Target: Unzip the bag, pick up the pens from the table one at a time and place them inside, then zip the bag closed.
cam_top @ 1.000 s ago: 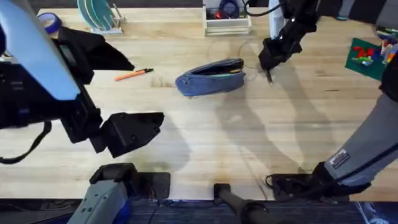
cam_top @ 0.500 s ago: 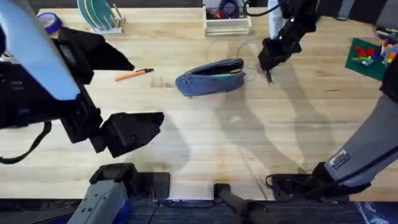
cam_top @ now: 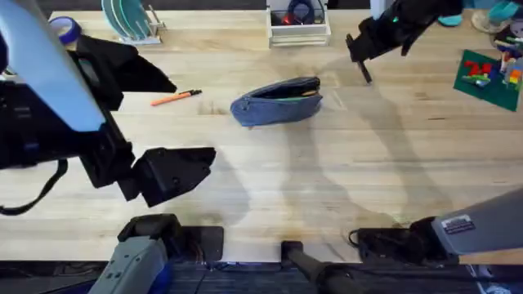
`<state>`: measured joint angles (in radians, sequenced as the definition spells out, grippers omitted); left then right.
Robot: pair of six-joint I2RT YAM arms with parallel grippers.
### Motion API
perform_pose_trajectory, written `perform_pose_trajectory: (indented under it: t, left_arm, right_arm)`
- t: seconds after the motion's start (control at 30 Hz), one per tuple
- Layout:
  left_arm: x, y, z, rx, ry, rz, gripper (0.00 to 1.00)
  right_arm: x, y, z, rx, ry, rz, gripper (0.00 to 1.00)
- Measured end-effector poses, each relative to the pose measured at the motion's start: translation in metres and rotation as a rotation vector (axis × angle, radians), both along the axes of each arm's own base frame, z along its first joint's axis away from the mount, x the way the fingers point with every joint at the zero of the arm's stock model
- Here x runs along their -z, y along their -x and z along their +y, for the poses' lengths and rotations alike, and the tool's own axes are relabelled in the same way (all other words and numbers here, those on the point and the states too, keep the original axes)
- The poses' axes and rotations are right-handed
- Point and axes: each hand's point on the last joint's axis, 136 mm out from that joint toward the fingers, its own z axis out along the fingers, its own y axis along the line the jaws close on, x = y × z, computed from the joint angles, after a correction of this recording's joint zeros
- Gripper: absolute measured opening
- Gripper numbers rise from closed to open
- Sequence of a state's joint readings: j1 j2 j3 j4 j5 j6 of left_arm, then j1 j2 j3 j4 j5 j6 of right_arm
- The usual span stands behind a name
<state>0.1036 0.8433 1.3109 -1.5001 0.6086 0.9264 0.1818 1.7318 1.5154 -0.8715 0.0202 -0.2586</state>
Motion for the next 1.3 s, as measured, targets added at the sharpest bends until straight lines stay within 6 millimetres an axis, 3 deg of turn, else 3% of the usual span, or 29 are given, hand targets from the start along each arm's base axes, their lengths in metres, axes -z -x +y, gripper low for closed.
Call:
perform_pose_trajectory:
  t: [0.27, 0.47, 0.73, 1.0, 1.3]
  left_arm:
    - [0.0, 0.0, 0.0, 0.0, 0.0, 0.0, 0.995]
    - [0.0, 0.0, 0.0, 0.0, 0.0, 0.0, 0.993]
    - [0.0, 0.0, 0.0, 0.0, 0.0, 0.0, 0.993]
    - [0.0, 0.0, 0.0, 0.0, 0.0, 0.0, 0.995]
    - [0.0, 0.0, 0.0, 0.0, 0.0, 0.0, 0.994]
  right_arm:
    - [-0.038, 0.035, 0.04, -0.446, -0.012, -0.068, 0.031]
    - [-0.039, 0.061, 0.056, -0.748, 0.031, -0.063, 0.031]
    - [-0.034, 0.079, 0.066, -1.074, 0.117, -0.075, 0.032]
    - [-0.034, 0.087, 0.086, -1.243, 0.121, -0.114, 0.032]
    - [-0.012, 0.079, 0.113, -1.317, 0.06, -0.119, 0.032]
